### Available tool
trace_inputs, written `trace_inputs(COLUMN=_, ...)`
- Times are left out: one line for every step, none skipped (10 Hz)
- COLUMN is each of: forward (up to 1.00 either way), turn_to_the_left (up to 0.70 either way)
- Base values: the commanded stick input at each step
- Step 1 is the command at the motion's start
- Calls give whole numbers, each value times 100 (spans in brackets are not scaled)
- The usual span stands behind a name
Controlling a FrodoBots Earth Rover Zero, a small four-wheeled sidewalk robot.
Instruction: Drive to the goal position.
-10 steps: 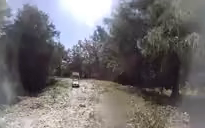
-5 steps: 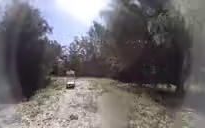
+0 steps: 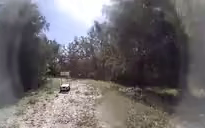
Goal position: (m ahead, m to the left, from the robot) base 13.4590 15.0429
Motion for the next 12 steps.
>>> trace_inputs(forward=85, turn_to_the_left=0)
trace_inputs(forward=85, turn_to_the_left=0)
trace_inputs(forward=85, turn_to_the_left=0)
trace_inputs(forward=85, turn_to_the_left=14)
trace_inputs(forward=85, turn_to_the_left=34)
trace_inputs(forward=85, turn_to_the_left=18)
trace_inputs(forward=85, turn_to_the_left=0)
trace_inputs(forward=85, turn_to_the_left=0)
trace_inputs(forward=85, turn_to_the_left=0)
trace_inputs(forward=85, turn_to_the_left=0)
trace_inputs(forward=85, turn_to_the_left=0)
trace_inputs(forward=85, turn_to_the_left=0)
